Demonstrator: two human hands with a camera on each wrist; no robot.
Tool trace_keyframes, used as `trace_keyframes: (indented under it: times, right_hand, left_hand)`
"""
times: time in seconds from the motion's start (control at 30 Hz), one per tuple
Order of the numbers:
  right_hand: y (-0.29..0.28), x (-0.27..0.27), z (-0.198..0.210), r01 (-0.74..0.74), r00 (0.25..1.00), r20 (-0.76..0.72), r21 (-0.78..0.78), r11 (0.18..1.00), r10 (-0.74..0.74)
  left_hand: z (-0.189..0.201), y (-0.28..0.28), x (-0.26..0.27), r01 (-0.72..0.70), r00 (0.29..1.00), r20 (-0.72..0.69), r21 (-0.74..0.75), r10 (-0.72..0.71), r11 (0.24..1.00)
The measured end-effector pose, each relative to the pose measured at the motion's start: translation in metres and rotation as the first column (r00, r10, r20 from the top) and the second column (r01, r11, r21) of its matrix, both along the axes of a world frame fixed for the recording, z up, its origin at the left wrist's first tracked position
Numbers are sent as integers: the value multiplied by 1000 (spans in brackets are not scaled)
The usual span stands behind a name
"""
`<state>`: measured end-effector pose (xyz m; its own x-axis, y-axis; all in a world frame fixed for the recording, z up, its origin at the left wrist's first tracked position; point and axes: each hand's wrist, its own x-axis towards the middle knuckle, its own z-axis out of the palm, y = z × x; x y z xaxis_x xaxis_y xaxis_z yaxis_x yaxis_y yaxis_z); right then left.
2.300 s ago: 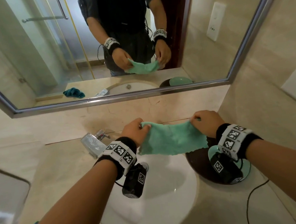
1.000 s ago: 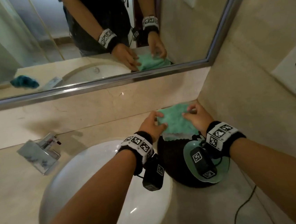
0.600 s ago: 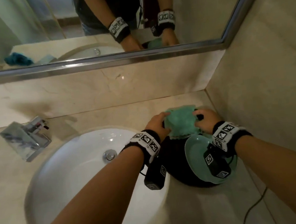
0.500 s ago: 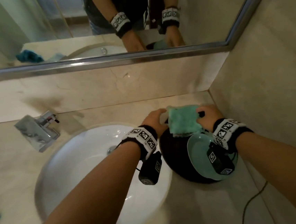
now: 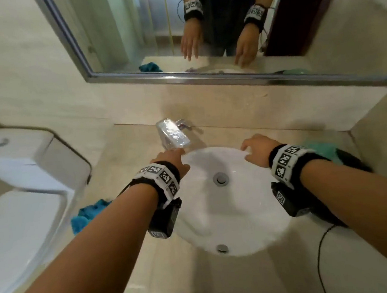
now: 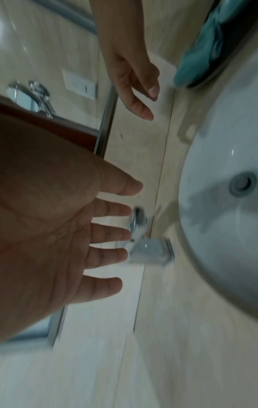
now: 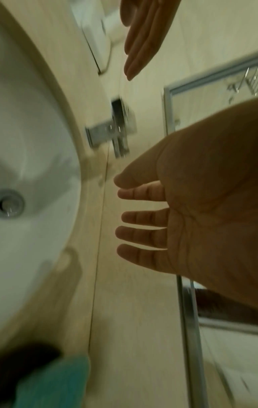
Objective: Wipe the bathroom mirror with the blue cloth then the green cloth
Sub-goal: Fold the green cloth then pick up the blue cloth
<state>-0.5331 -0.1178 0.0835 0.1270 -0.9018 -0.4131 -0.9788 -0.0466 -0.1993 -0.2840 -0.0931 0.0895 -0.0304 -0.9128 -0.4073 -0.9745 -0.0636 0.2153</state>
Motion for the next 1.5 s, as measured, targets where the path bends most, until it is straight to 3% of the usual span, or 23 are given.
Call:
trace_keyframes:
  times: [0.17, 0.37, 0.6, 0.73, 0.83, 1.0, 1.07, 1.17, 1.23, 1.37, 1.5]
  right_hand:
    - [23, 129, -13, -183, 983, 29, 26, 983, 182]
    - [50, 247, -51, -313, 946, 119, 87, 946, 302]
    - [71, 342, -106, -417, 878, 267, 14, 909, 398]
    - [79, 366, -130, -435, 880, 193, -36, 900, 433]
    - [76, 362, -127, -408, 886, 203, -87, 909, 417]
    - [58, 327, -88, -216, 865, 438, -119, 969, 247]
    - [52, 307, -64, -52, 820, 562, -117, 992, 109]
    - [38, 272, -29, 162, 692, 716, -26, 987, -94]
    - [27, 245, -7, 274, 637, 753, -21, 962, -165]
    - [18, 182, 25, 397, 680, 716, -180, 900, -157]
    - [28, 118, 48, 297, 754, 650, -207, 932, -96]
  left_hand:
    - [-10, 43, 117, -163, 986, 46, 42, 161, 986]
    - [-51, 86, 212, -260, 964, 82, 133, 251, 956]
    - [-114, 106, 260, -293, 956, 9, 115, 294, 949]
    - [-128, 110, 268, -290, 956, -37, 1, 290, 957]
    - [-118, 106, 273, -265, 963, -49, 10, 265, 964]
    - [-83, 87, 272, -246, 967, -75, -4, 245, 969]
    - [-64, 77, 262, -237, 966, -119, -40, 231, 971]
    - [-26, 62, 237, -208, 961, -197, -44, 195, 977]
    - [-2, 52, 215, -162, 953, -268, -57, 141, 985]
    - [31, 34, 163, -61, 941, -334, -33, 47, 998]
    - [42, 23, 97, 76, 959, -273, -25, -80, 997]
